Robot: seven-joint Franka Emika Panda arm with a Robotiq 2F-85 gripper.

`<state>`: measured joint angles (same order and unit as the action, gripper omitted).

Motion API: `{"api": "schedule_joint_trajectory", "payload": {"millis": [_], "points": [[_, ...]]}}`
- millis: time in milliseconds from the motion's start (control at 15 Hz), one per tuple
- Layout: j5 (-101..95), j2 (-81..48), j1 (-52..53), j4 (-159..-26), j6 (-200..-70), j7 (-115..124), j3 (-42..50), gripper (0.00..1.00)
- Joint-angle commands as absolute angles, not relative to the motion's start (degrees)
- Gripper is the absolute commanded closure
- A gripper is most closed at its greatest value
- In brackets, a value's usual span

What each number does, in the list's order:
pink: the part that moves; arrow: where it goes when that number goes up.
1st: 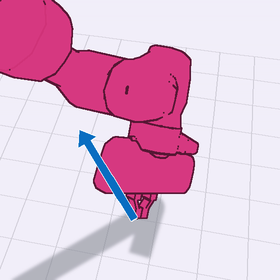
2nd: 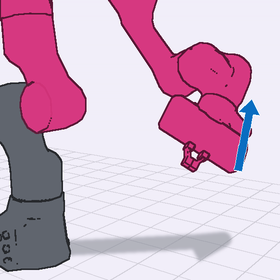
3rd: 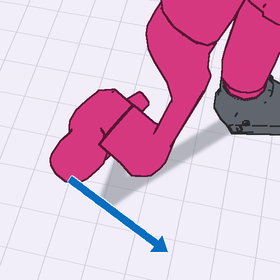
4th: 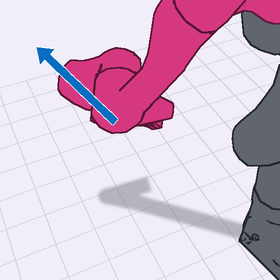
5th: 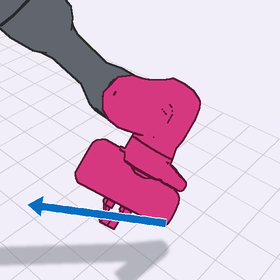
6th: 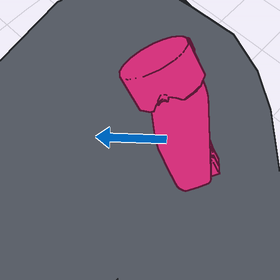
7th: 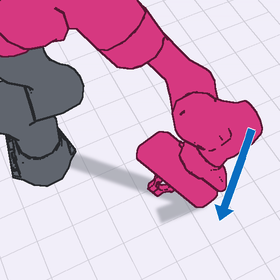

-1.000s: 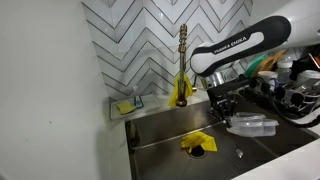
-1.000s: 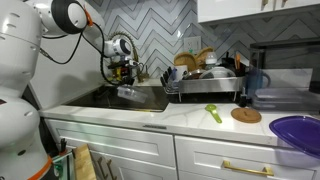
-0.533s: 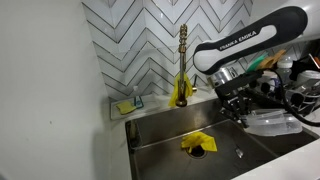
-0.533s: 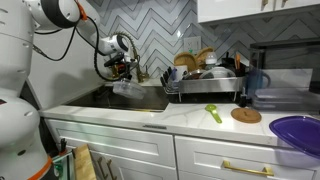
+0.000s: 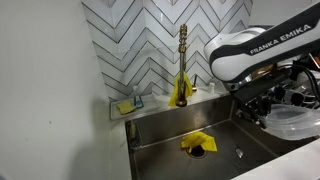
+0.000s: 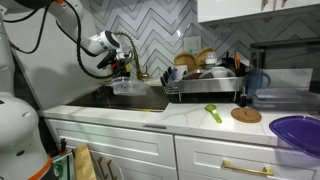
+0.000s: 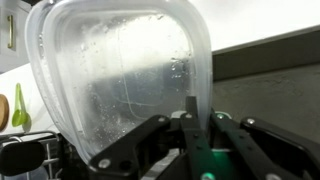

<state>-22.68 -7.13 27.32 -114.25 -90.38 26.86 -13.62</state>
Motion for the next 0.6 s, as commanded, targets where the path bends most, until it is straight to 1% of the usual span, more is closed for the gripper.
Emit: {"api": "schedule_joint_trajectory", "payload": {"millis": [0, 133, 200, 333, 533], "points": [[-23.63, 1.85, 24.03, -126.60, -100.11, 27.63, -15.30, 0.98], [-24.23, 5.62, 22.42, -131.49, -104.50, 28.75, -15.20, 0.98], [-22.87, -0.15, 22.53, -124.36, -99.95, 27.22, -16.13, 0.93], [-23.07, 2.66, 21.24, -128.13, -102.45, 27.55, -16.15, 0.93], [-23.03, 4.15, 20.91, -129.41, -103.00, 27.62, -16.34, 0.93]]}}
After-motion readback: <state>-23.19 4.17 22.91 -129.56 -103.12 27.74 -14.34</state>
